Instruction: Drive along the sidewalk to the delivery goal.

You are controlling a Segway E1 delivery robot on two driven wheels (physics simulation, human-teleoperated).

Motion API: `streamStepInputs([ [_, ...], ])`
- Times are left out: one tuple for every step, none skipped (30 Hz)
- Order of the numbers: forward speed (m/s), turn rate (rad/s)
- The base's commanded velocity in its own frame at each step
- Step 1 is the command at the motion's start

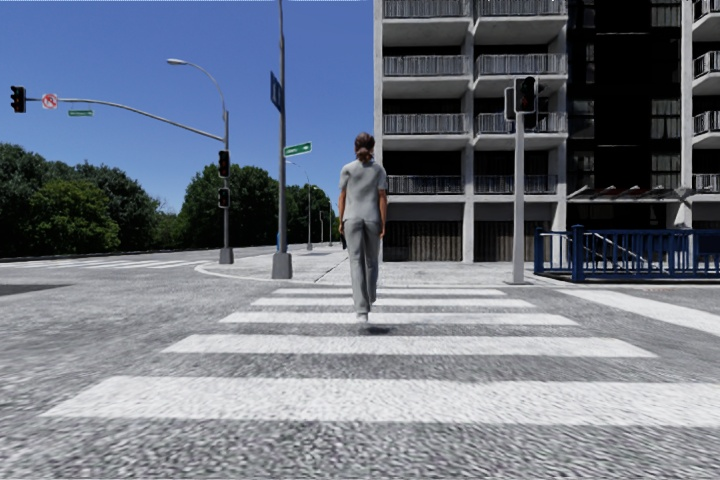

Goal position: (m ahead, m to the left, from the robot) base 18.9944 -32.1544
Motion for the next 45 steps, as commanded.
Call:
streamStepInputs([
  [1.03, 0.0],
  [1.03, 0.0],
  [1.03, 0.0],
  [1.03, 0.0],
  [1.03, 0.0],
  [1.03, 0.0],
  [1.03, 0.0],
  [1.03, 0.0],
  [1.03, 0.0],
  [1.03, 0.0],
  [1.03, 0.0],
  [1.03, 0.0],
  [1.03, 0.0],
  [1.03, 0.0],
  [1.03, 0.0],
  [1.03, 0.0],
  [1.03, 0.0],
  [1.03, 0.0],
  [1.03, 0.0],
  [1.03, 0.0],
  [1.03, 0.0],
  [1.03, 0.0],
  [1.03, 0.0],
  [1.03, 0.0],
  [1.03, 0.0],
  [1.03, 0.0],
  [1.03, 0.0],
  [1.03, 0.0],
  [1.03, 0.0],
  [1.03, 0.0],
  [1.04, 0.0],
  [1.05, 0.0],
  [1.07, 0.0],
  [1.07, 0.0],
  [1.09, 0.0],
  [1.1, 0.0],
  [1.11, 0.0],
  [1.11, 0.0],
  [1.11, 0.0],
  [1.11, 0.0],
  [1.13, 0.0],
  [1.13, 0.0],
  [1.13, 0.0],
  [1.2, 0.0],
  [1.25, 0.0],
])
